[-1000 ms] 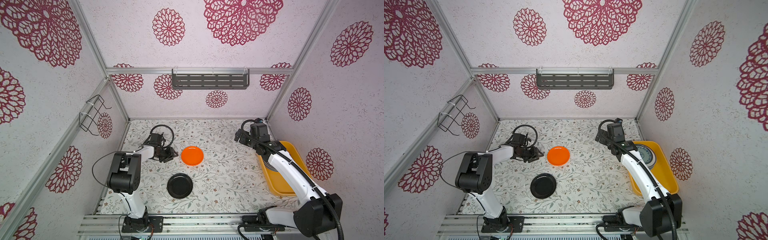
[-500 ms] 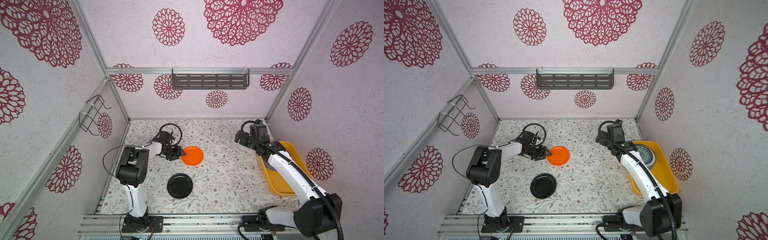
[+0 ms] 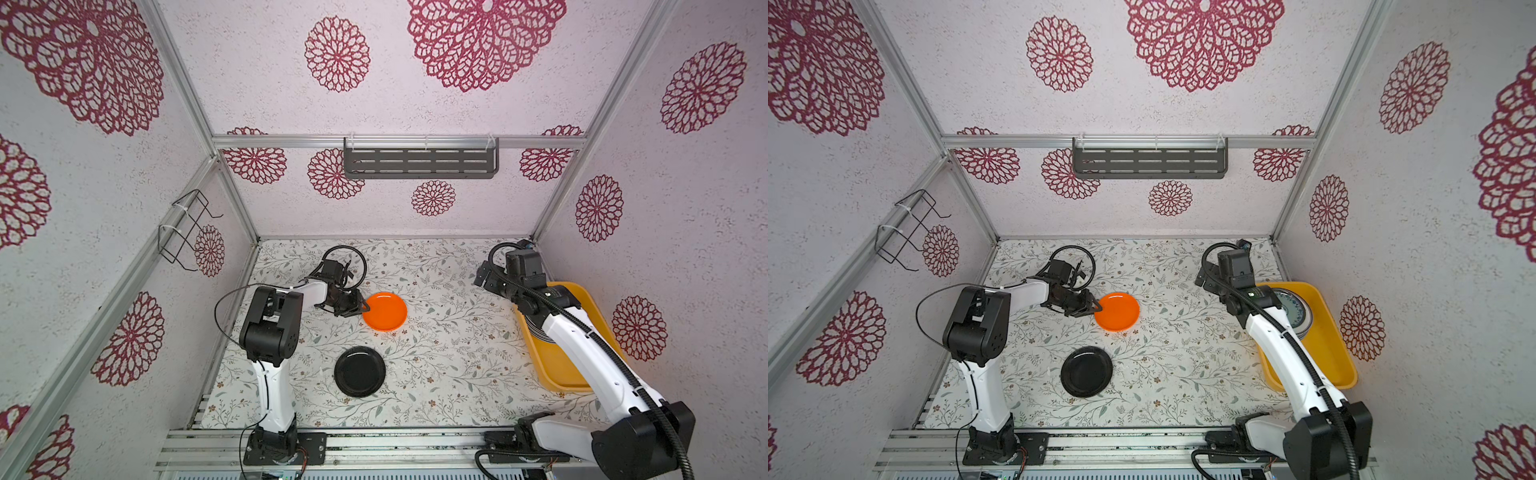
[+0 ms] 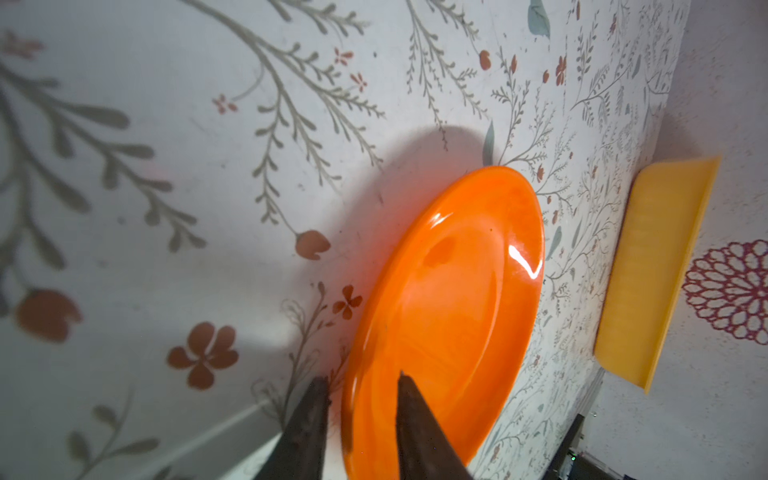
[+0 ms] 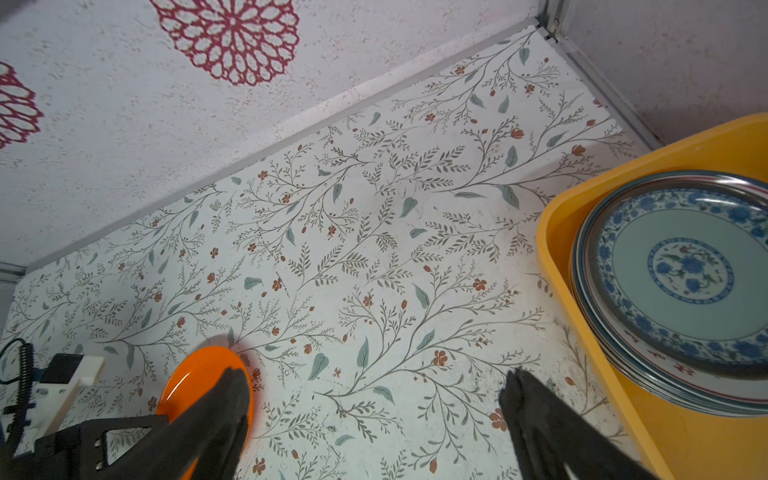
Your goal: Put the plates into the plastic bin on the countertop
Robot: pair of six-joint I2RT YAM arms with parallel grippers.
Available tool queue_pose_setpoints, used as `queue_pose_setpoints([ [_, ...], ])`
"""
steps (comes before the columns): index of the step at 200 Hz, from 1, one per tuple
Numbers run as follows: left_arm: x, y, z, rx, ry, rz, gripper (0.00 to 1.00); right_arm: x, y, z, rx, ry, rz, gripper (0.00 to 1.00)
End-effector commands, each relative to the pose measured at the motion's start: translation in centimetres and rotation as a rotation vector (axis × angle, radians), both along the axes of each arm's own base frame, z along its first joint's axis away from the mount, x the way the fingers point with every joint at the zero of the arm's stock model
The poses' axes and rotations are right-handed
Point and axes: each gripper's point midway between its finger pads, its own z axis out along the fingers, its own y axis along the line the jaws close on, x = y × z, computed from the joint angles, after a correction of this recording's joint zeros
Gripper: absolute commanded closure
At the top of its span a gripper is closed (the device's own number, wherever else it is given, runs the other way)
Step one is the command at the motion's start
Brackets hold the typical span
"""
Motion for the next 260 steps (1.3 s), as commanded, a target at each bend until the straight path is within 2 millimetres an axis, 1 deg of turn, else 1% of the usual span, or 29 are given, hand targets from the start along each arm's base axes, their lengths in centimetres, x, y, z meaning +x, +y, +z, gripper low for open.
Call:
queue_pose_setpoints([
  [1, -0.4, 0.4, -1.3, 0.044, 0.022, -0.009, 0.79, -0.2, -0.8, 0.9, 0.008, -0.033, -0.036, 0.01],
  [34, -0.2, 0.3, -0.1, 0.034, -0.001, -0.008, 0.92, -0.3, -0.4, 1.0, 0.03, -0.034, -0.019, 0.01],
  [52, 0.1, 0.3, 1.0, 0.037, -0.016, 0.0, 0.96, 0.1, -0.2, 1.0, 0.051, -0.054, -0.012, 0.01],
  [63, 0.4, 0.4, 1.9, 0.035, -0.028, 0.008, 0.97, 1.0, 0.2, 1.0, 0.089, -0.097, -0.003, 0.01],
  [76, 0.8, 0.4, 3.1, 0.037, -0.038, 0.019, 0.99, 2.8, 0.9, 1.2, 0.147, -0.149, 0.036, 0.01],
  [89, 1.4, 0.5, 4.4, 0.046, -0.058, 0.041, 1.0, 4.5, 1.4, 1.5, 0.16, -0.155, 0.07, 0.01],
  [96, 1.6, 0.5, 4.5, 0.048, -0.058, 0.052, 1.0, 5.2, 1.8, 1.5, 0.149, -0.142, 0.09, 0.01],
  [97, 1.7, 0.5, 5.3, 0.043, -0.075, 0.054, 1.0, 5.3, 1.8, 1.5, 0.149, -0.14, 0.092, 0.01],
  [99, 1.8, 0.5, 6.0, 0.039, -0.091, 0.057, 1.0, 5.4, 1.9, 1.5, 0.147, -0.136, 0.097, 0.01],
  [103, 1.8, 0.5, 6.5, 0.039, -0.099, 0.062, 1.0, 5.7, 2.2, 1.4, 0.149, -0.129, 0.107, 0.01],
  [114, 1.9, 0.7, 7.5, 0.04, -0.107, 0.075, 1.0, 6.4, 3.2, 0.8, 0.178, -0.115, 0.147, 0.01],
  [124, 1.9, 0.7, 8.2, 0.035, -0.117, 0.078, 1.0, 6.9, 4.5, 0.2, 0.227, -0.113, 0.197, 0.01],
  [147, 2.1, 0.5, 9.8, 0.012, -0.131, 0.099, 1.0, 7.4, 7.4, -1.3, 0.357, -0.097, 0.294, 0.01],
  [161, 2.6, 0.1, 11.0, -0.018, -0.148, 0.114, 1.0, 7.4, 9.0, -2.1, 0.392, -0.078, 0.342, 0.01],
  [182, 3.3, -0.7, 12.5, -0.055, -0.185, 0.129, 1.0, 7.0, 11.6, -2.2, 0.426, -0.08, 0.423, 0.01],
  [214, 3.5, -2.6, 13.4, -0.063, -0.19, 0.103, 1.0, 6.1, 15.3, -3.1, 0.46, -0.048, 0.541, 0.03],
  [223, 3.5, -3.2, 13.7, -0.066, -0.196, 0.089, 1.0, 5.9, 16.2, -3.5, 0.468, -0.032, 0.56, 0.04],
  [239, 3.3, -4.3, 14.1, -0.07, -0.197, 0.066, 1.0, 5.6, 17.6, -4.4, 0.478, -0.003, 0.59, 0.11],
  [247, 3.2, -4.6, 14.3, -0.073, -0.198, 0.057, 1.0, 5.7, 18.0, -4.9, 0.473, 0.011, 0.587, 0.13],
  [260, 3.1, -5.3, 14.5, -0.083, -0.196, 0.041, 1.0, 5.9, 17.8, -5.9, 0.454, 0.027, 0.554, 0.17],
])
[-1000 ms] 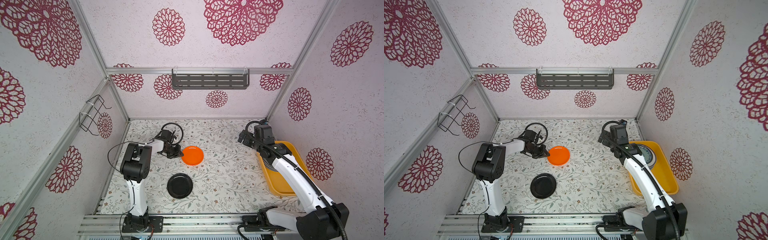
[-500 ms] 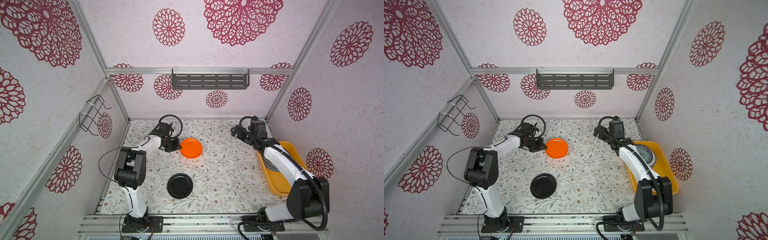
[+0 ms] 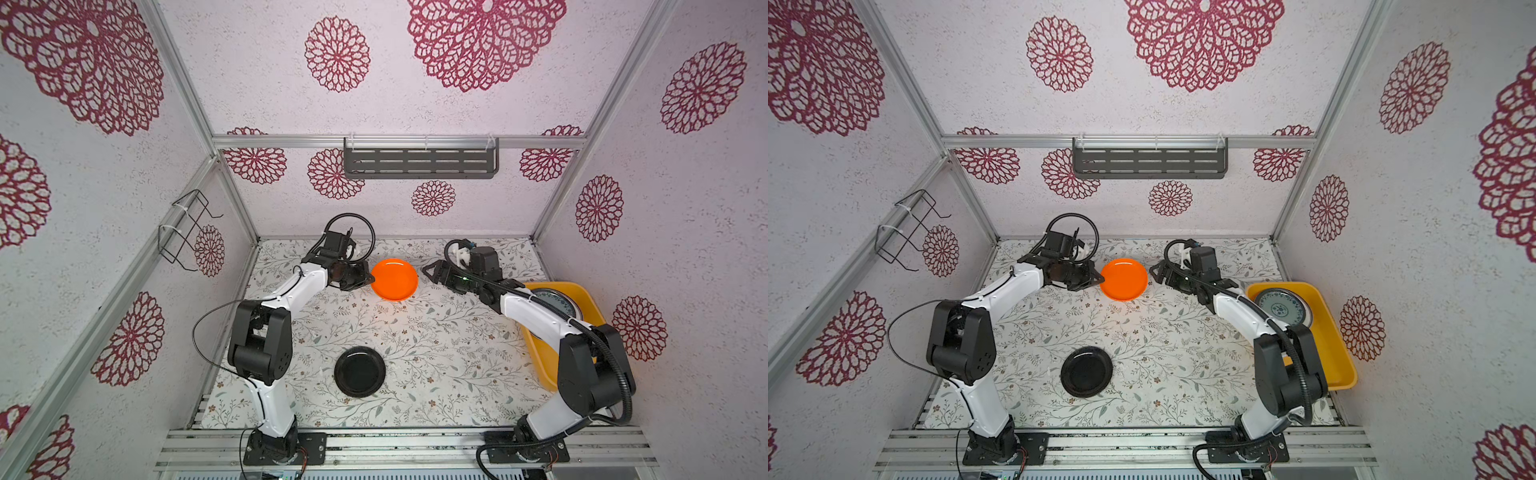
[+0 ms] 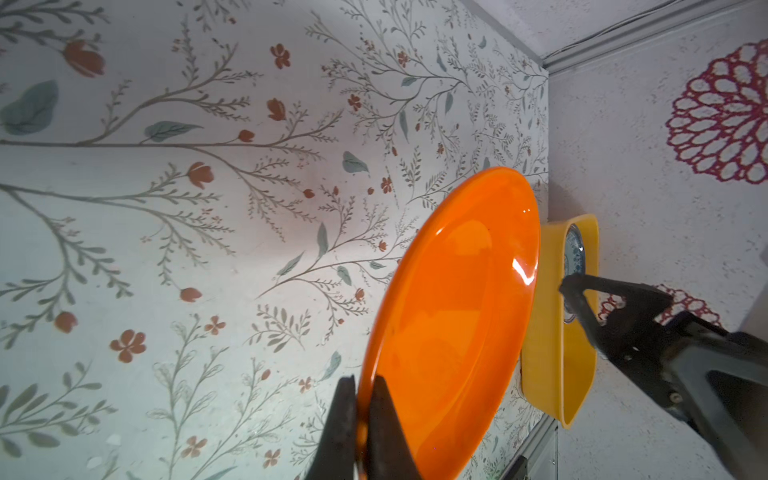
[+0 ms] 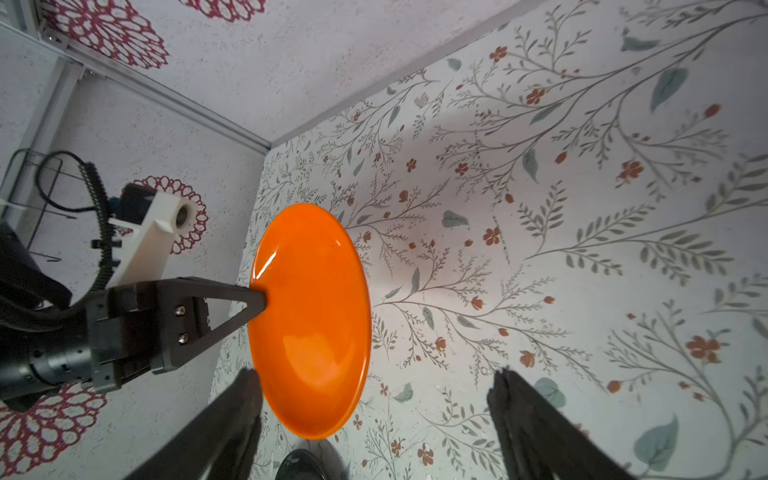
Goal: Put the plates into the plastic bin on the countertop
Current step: 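Grasp the orange plate's opposite rim with the right gripper beside the left gripper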
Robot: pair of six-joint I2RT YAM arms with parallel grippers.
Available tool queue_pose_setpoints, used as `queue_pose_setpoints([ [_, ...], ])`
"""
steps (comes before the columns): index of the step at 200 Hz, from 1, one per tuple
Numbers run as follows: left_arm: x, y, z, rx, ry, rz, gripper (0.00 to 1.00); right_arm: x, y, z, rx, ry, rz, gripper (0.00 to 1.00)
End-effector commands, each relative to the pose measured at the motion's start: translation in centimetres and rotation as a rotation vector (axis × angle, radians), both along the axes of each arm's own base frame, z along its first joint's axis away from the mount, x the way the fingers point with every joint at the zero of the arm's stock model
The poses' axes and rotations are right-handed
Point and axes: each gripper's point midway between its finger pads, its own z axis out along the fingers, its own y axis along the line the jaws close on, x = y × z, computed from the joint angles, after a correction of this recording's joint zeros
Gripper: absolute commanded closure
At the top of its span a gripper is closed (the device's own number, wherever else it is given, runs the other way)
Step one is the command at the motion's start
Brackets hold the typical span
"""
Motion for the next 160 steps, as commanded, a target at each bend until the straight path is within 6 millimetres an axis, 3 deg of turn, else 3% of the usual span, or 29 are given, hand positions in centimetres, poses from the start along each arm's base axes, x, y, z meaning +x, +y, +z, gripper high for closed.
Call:
queue_pose_setpoints([
  [1, 0.0, -1.5, 0.8, -0.031, -0.01, -0.04, 1.0, 0.6, 0.9, 0.6, 0.016, -0.019, 0.0, 0.18],
  [68, -0.6, -3.1, 1.8, -0.024, -0.019, -0.1, 0.99, 0.8, 0.6, -0.6, 0.024, 0.008, -0.038, 0.62],
  [129, -0.4, -4.0, 2.5, -0.042, -0.031, -0.124, 0.96, 0.7, 0.4, -1.2, 0.016, 0.025, -0.05, 0.95],
  [145, -0.3, -4.3, 2.6, -0.048, -0.036, -0.126, 0.89, 0.7, 0.3, -1.2, 0.011, 0.027, -0.055, 1.0],
  [160, -0.2, -4.4, 3.0, -0.05, -0.049, -0.127, 0.72, 0.7, 0.2, -1.2, 0.005, 0.032, -0.059, 1.0],
])
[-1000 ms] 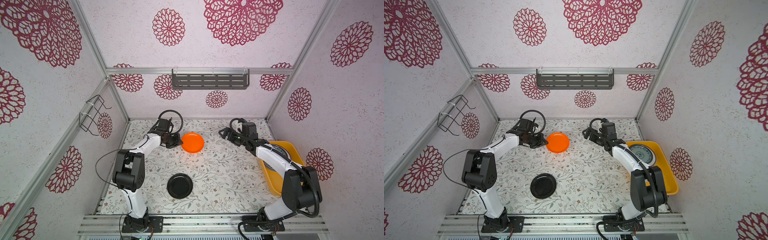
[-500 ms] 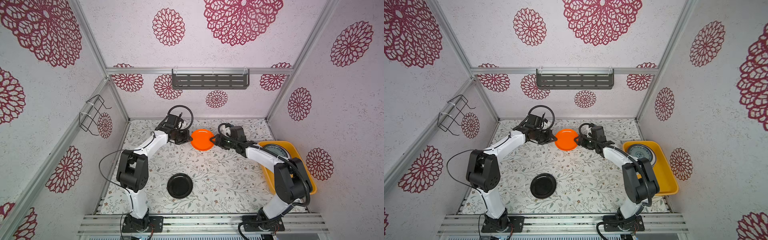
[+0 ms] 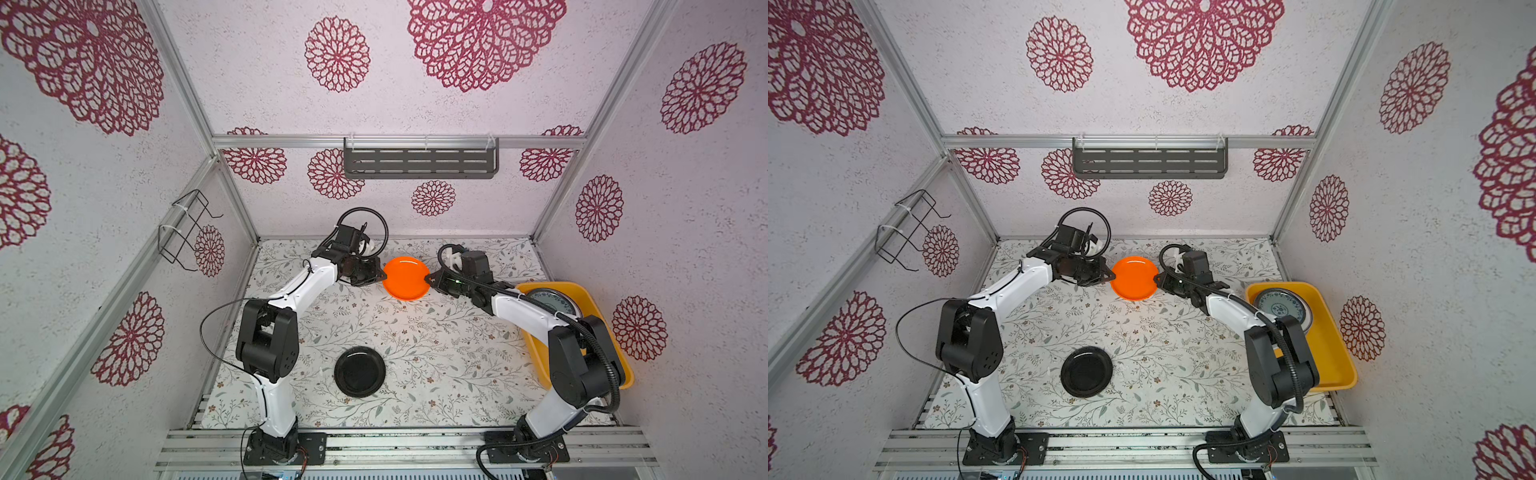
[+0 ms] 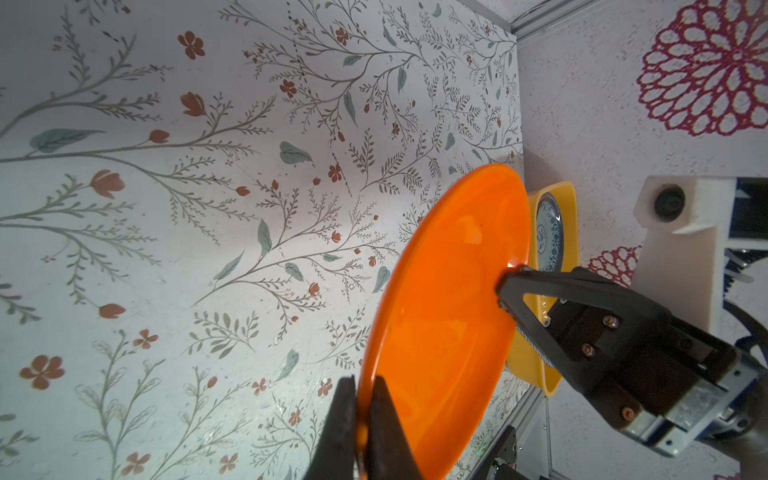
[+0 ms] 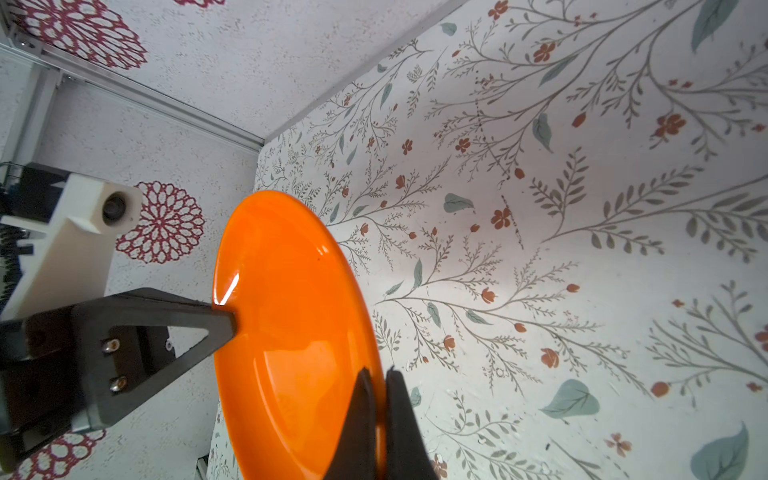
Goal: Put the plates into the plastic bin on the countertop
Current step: 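Grasp the orange plate's opposite rim with the right gripper beside the left gripper, then carry the orange plate toward the bin with the right gripper while the left releases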
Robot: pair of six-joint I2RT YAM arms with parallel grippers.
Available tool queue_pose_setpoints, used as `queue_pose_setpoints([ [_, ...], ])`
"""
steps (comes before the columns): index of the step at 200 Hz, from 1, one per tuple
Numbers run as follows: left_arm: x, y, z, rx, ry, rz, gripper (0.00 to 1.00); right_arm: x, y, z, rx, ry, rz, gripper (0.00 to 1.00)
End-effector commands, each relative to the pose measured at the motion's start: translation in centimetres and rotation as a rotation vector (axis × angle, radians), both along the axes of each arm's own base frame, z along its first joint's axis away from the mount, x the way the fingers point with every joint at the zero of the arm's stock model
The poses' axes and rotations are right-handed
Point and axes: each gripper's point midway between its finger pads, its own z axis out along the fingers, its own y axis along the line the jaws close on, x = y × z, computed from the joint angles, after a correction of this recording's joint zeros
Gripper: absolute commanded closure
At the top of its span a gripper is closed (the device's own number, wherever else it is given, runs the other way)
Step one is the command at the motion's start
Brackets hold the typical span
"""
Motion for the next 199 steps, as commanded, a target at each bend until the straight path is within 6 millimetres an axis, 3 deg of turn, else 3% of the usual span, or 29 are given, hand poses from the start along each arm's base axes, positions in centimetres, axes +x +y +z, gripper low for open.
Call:
queue_pose_setpoints([
  [1, 0.4, -1.4, 1.8, -0.044, -0.053, -0.039, 0.71, 0.4, -0.4, 0.6, -0.02, -0.02, -0.019, 1.0],
  [12, 0.4, -1.4, 2.1, -0.045, -0.067, -0.043, 0.65, 0.4, -0.3, 0.8, -0.019, -0.019, -0.017, 1.0],
  [38, 0.7, -0.6, 2.2, -0.003, -0.09, -0.011, 0.34, 0.6, -0.6, 1.1, -0.024, -0.023, -0.033, 1.0],
  [60, 0.7, -0.2, 1.9, 0.015, -0.094, 0.004, 0.24, 1.0, -1.4, 1.4, -0.016, -0.021, -0.061, 1.0],
  [93, 0.7, 0.0, 2.0, 0.012, -0.101, 0.023, 0.17, 1.0, -4.0, 2.0, -0.012, -0.025, -0.122, 1.0],
  [114, 1.0, 0.2, 2.6, 0.009, -0.131, 0.046, 0.15, 0.7, -7.2, 2.2, -0.037, -0.019, -0.198, 1.0],
  [163, 2.1, 0.3, 4.9, 0.012, -0.269, 0.138, 0.1, -1.1, -17.7, 3.1, -0.042, -0.012, -0.455, 1.0],
  [199, 2.8, -0.2, 4.9, 0.005, -0.283, 0.176, 0.08, -3.0, -24.9, 3.5, -0.094, 0.011, -0.623, 1.0],
])
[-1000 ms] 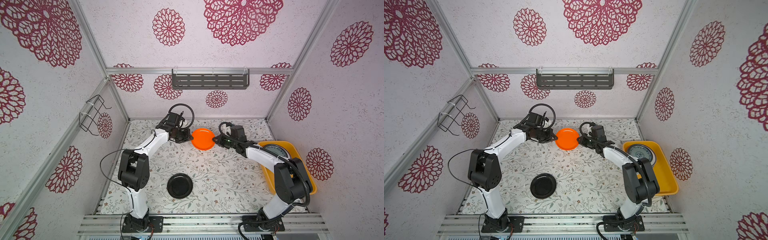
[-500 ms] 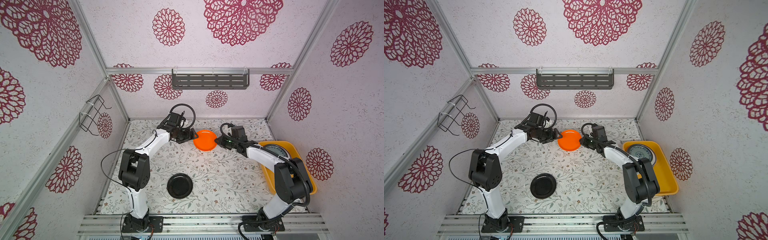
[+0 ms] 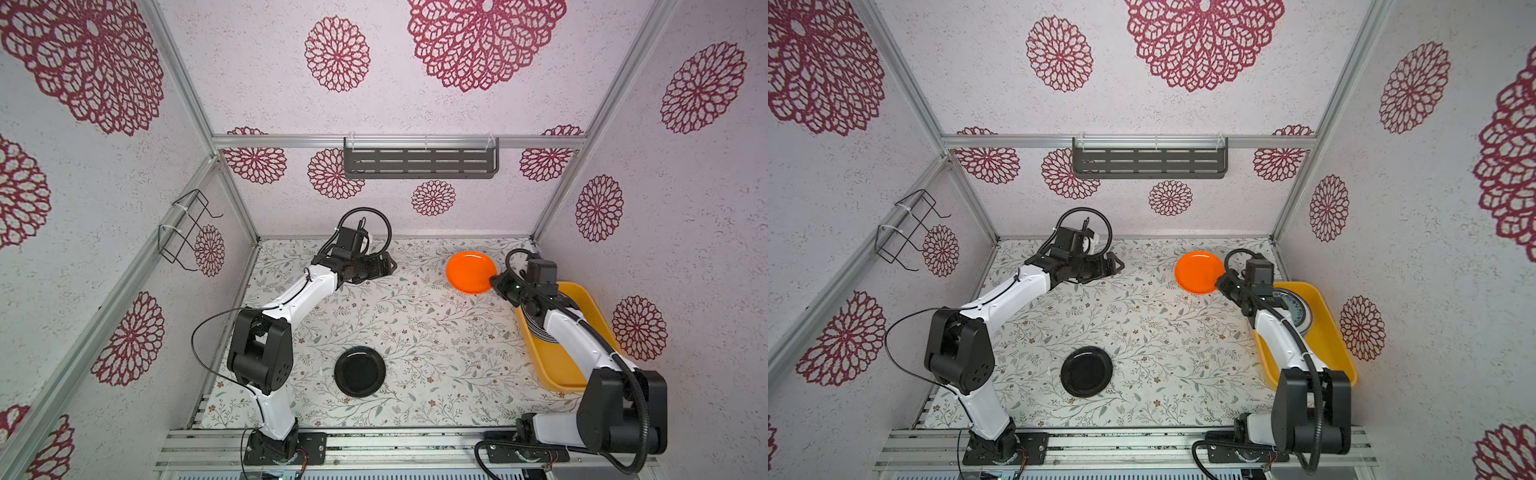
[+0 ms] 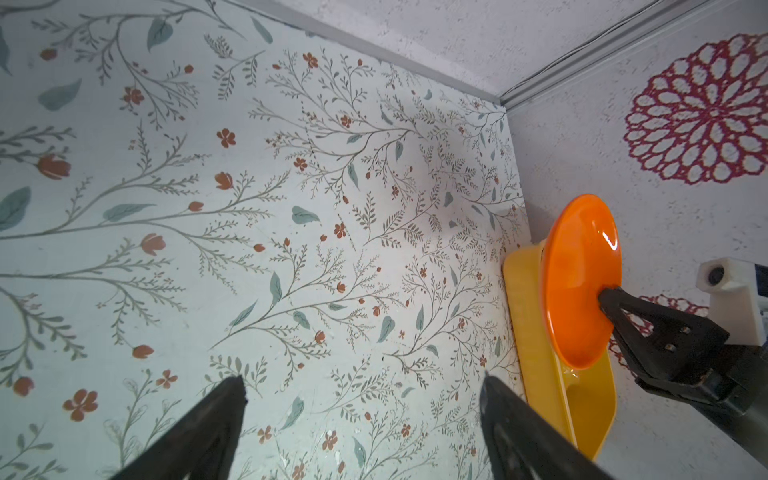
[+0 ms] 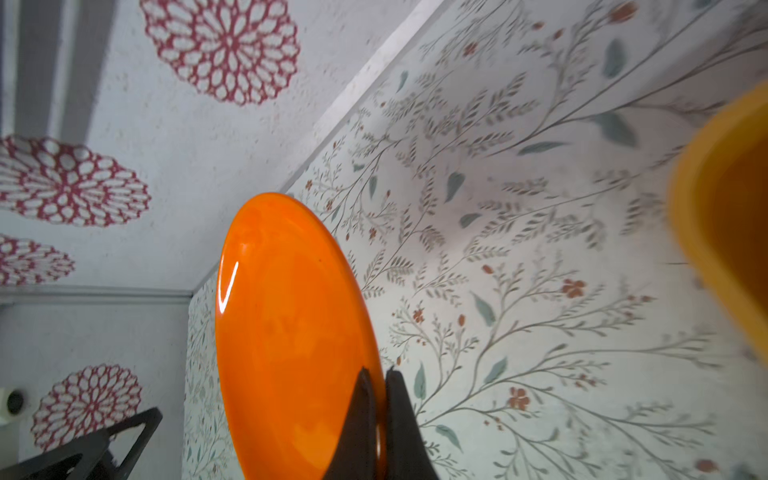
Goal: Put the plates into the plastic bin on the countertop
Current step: 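Carry the orange plate toward the bin with the right gripper while the left releases, then lower the orange plate onto the stack in the bin with the right gripper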
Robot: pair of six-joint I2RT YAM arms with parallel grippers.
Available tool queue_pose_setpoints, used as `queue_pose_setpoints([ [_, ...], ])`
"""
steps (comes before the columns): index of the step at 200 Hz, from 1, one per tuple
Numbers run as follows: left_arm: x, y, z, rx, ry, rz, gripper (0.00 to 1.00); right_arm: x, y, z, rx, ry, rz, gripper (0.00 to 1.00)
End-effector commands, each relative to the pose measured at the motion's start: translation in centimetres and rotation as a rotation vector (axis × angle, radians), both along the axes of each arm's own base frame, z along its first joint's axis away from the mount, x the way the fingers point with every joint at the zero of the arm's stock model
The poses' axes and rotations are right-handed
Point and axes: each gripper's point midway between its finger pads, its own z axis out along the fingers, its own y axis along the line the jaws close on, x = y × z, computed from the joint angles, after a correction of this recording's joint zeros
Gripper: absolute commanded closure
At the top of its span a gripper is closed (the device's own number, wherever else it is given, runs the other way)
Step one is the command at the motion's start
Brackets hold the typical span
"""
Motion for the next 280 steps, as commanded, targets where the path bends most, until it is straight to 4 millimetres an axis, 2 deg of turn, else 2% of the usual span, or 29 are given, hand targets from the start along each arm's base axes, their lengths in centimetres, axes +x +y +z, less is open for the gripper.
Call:
queue_pose_setpoints([
  [1, 1.1, -0.3, 1.8, -0.024, -0.075, 0.044, 0.07, -1.3, -3.7, 1.2, -0.032, -0.004, -0.091, 1.0],
  [36, 1.1, -1.2, 1.0, -0.031, -0.056, 0.056, 0.07, -3.5, -10.4, 0.9, -0.045, 0.024, -0.256, 1.0],
  [64, 1.2, -1.6, 0.8, -0.027, -0.055, 0.077, 0.06, -5.7, -15.9, -0.1, -0.036, 0.056, -0.4, 1.0],
  [74, 1.3, -1.6, 0.6, -0.024, -0.055, 0.086, 0.05, -6.3, -17.5, -0.5, -0.019, 0.059, -0.432, 1.0],
  [78, 1.3, -1.6, 0.6, -0.025, -0.056, 0.09, 0.01, -6.6, -18.1, -0.8, -0.011, 0.065, -0.446, 1.0],
  [91, 1.4, -1.6, 0.7, -0.025, -0.058, 0.098, 0.03, -7.4, -19.9, -1.3, 0.006, 0.073, -0.498, 1.0],
  [116, 1.7, -1.5, 0.5, -0.024, -0.059, 0.122, 0.03, -8.1, -22.3, -1.9, -0.039, 0.086, -0.56, 1.0],
  [143, 2.1, -1.5, 0.3, -0.023, -0.054, 0.14, 0.03, -7.6, -23.5, -3.8, -0.021, 0.121, -0.57, 1.0],
  [179, 2.4, -1.7, 0.0, -0.023, -0.056, 0.168, 0.03, -6.7, -24.3, -5.2, -0.026, 0.148, -0.554, 1.0],
  [206, 2.9, -1.8, -0.1, -0.025, -0.055, 0.183, 0.03, -6.1, -24.4, -5.8, -0.027, 0.162, -0.525, 1.0],
  [280, 3.0, -1.7, -0.4, -0.013, -0.056, 0.209, 0.03, -5.9, -24.3, -8.4, 0.003, 0.229, -0.503, 1.0],
])
